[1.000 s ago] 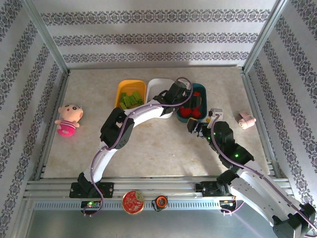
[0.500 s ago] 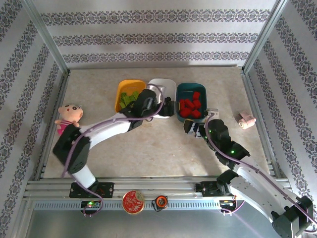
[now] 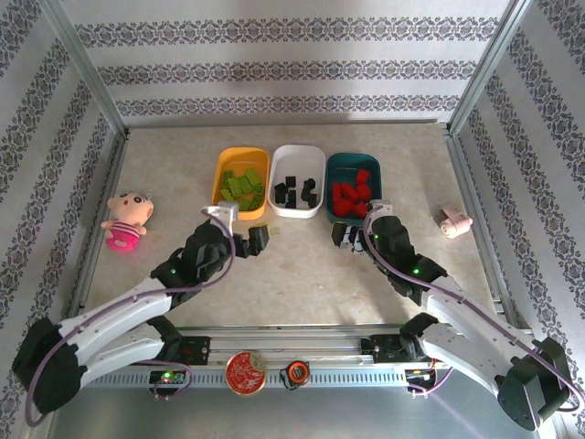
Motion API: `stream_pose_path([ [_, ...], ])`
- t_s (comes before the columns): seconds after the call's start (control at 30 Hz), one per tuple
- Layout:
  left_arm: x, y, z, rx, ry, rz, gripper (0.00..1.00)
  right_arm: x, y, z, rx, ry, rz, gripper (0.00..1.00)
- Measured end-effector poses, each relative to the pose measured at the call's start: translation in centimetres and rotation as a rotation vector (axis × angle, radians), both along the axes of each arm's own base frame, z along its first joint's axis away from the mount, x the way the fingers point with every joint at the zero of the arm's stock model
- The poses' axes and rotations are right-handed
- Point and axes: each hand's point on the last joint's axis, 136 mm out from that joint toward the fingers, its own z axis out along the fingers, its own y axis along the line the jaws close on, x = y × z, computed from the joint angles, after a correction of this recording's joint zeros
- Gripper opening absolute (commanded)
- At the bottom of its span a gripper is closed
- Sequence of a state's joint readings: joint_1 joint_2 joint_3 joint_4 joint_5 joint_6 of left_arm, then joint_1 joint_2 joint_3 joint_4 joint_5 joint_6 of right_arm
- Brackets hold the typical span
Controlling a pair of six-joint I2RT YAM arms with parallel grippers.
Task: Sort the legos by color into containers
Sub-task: Reset both arms
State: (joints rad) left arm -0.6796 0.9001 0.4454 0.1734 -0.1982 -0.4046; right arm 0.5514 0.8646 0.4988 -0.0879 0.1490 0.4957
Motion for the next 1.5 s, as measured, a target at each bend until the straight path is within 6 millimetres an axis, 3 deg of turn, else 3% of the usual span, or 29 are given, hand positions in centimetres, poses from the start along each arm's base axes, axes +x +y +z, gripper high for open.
stream_pose_path([
  [0.13, -0.1, 4.3, -1.6, 0.083, -0.033, 0.145, 1.00, 0.3, 0.2, -0.2, 0.000, -0.001, 0.000, 0.98],
  [0.33, 1.5, 9.6, -1.5, 0.188, -0.056, 0.344, 1.00, 0.7, 0.4, -1.0, -0.004, 0.011, -0.001, 0.98],
  [0.57, 5.7, 17.7, -2.0, 0.326, 0.053, 0.603, 1.00, 0.6, 0.6, -2.3, -0.009, 0.038, 0.006, 0.98],
  [0.67, 6.7, 20.5, -3.4, 0.339, 0.096, 0.666, 1.00, 0.6, 0.6, -2.3, -0.008, 0.035, 0.006, 0.98],
  [0.87, 7.1, 19.8, -10.2, 0.369, 0.157, 0.561, 1.00, 0.4, 0.2, -2.0, -0.005, 0.012, -0.008, 0.98],
  [0.93, 7.6, 19.1, -11.2, 0.387, 0.169, 0.505, 1.00, 0.5, -0.1, -1.6, -0.005, -0.006, -0.019, 0.98],
  [1.17, 10.3, 17.5, -9.4, 0.365, 0.035, 0.378, 0.99, 0.6, -0.6, -1.3, -0.015, -0.029, -0.042, 0.98],
  [1.37, 10.2, 17.6, -12.1, 0.345, 0.035, 0.343, 0.99, 1.0, -0.9, -1.3, -0.030, -0.025, -0.065, 0.98],
  [1.5, 10.8, 18.2, -11.3, 0.332, 0.012, 0.356, 1.00, 1.3, -1.5, -1.1, -0.046, -0.032, -0.100, 0.98],
])
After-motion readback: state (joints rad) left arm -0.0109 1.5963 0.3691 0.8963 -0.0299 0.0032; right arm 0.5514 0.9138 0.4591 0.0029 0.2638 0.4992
